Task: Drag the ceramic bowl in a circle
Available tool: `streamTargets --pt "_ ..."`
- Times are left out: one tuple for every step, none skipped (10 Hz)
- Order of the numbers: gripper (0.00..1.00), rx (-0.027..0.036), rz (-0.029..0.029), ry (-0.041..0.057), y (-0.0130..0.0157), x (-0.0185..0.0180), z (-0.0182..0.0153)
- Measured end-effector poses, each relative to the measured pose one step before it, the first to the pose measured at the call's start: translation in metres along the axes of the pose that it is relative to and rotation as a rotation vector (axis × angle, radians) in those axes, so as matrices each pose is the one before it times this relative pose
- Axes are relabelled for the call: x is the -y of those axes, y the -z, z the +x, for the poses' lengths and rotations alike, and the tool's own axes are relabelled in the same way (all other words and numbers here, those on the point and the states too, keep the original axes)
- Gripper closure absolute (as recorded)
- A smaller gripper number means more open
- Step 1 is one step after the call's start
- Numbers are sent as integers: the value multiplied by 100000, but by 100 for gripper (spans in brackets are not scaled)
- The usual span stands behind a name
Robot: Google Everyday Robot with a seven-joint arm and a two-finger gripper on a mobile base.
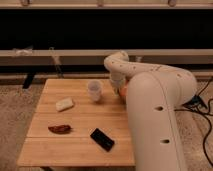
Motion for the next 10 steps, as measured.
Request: streamTargets --pt "100 -784 932 -1261 146 343 1042" --pt "100 -1206 724 -818 176 27 1371" --pt "100 -716 168 -347 250 -262 1193" --pt "100 -809 -47 -87 183 -419 1232" --pt "100 -1033 -252 -107 227 -181 1187" --pt "100 -750 -254 -73 172 -138 962" --pt "100 -1486 -1254 196 232 -650 1539" --pt "100 -745 -1264 1257 169 -919 1032" --pt "100 -830 -1285 1825 54 -1106 670" --pt "100 -447 -1311 2796 68 -1357 177"
